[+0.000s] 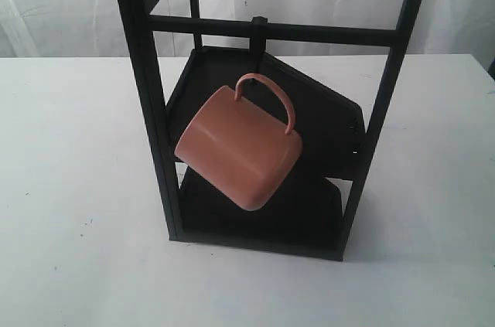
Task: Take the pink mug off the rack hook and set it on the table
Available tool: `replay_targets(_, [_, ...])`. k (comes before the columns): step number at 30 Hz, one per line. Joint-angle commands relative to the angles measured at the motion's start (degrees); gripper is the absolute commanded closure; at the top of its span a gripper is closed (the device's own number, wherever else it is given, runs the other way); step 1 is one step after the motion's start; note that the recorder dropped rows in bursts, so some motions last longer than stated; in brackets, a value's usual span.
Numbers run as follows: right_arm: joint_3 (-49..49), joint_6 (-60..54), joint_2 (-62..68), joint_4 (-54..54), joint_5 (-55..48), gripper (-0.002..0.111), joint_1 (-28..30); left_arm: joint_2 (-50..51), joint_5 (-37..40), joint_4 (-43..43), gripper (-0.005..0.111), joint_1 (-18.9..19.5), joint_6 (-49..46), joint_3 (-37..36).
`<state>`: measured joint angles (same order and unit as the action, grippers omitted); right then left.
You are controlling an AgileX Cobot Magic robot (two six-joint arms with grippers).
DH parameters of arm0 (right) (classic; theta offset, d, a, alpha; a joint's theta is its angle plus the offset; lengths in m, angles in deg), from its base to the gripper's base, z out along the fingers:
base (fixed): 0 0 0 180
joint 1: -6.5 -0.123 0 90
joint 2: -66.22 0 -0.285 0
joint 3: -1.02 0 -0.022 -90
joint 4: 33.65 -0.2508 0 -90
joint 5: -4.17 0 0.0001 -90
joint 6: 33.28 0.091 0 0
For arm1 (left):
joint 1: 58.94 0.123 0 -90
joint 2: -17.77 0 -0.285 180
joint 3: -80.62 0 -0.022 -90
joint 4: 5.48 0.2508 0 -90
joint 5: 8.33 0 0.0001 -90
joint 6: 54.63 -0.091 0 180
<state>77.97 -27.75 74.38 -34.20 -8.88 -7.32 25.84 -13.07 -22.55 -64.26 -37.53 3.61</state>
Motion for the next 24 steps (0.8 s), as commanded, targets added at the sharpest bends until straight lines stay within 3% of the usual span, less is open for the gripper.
replay_targets(1, [0.27, 0.38, -0.37, 0.18, 0.31, 0.108, 0.21, -0.29, -5.59, -2.83, 0.107, 0.05, 7.74, -0.21])
replay_targets(3, [0.27, 0.38, -0.37, 0.18, 0.31, 0.108, 0.21, -0.29, -9.39, -2.83, 0.107, 0.05, 9.86, -0.21])
replay_targets(5, [0.27, 0.38, -0.37, 0.18, 0.31, 0.108, 0.21, -0.29, -9.77, 2.08, 0.107, 0.05, 20.11, 0.77])
replay_targets(7, [0.27, 0.38, -0.37, 0.18, 0.31, 0.108, 0.21, -0.29, -6.3, 20.97, 0.107, -0.35, 34.08, 6.53])
replay_targets(9, [0.27, 0.38, -0.37, 0.18, 0.31, 0.108, 0.21, -0.29, -3.99, 55.04, 0.107, -3.41, 59.37, 14.42])
replay_targets(10, [0.27, 0.38, -0.37, 0.18, 0.31, 0.108, 0.21, 0.27, -3.99, 62.37, 0.107, -4.45, 67.24, 15.73])
replay_targets(11, [0.27, 0.38, -0.37, 0.18, 0.31, 0.108, 0.21, 2.01, -4.64, 74.55, 0.107, -6.36, 82.41, 17.3])
replay_targets(13, [0.27, 0.38, -0.37, 0.18, 0.31, 0.108, 0.21, 6.09, -7.38, 88.68, 0.107, -8.36, 95.52, 18.0])
replay_targets(14, [0.27, 0.38, -0.37, 0.18, 0.31, 0.108, 0.21, 7.77, -8.82, 92.23, 0.107, -8.71, 98.2, 18.0])
replay_targets(17, [0.27, 0.38, -0.37, 0.18, 0.31, 0.108, 0.21, 18.01, -24.32, 109.9, 0.107, -8.82, 104.4, 19.93])
replay_targets(19, [0.27, 0.38, -0.37, 0.18, 0.31, 0.108, 0.21, 23.28, -30.52, 115.19, 0.107, -8.82, 104.4, 22.09])
replay_targets(24, [0.27, 0.38, -0.37, 0.18, 0.31, 0.108, 0.21, 34.13, -37.0, 117.01, 0.107, -8.7, 103.2, 28.08])
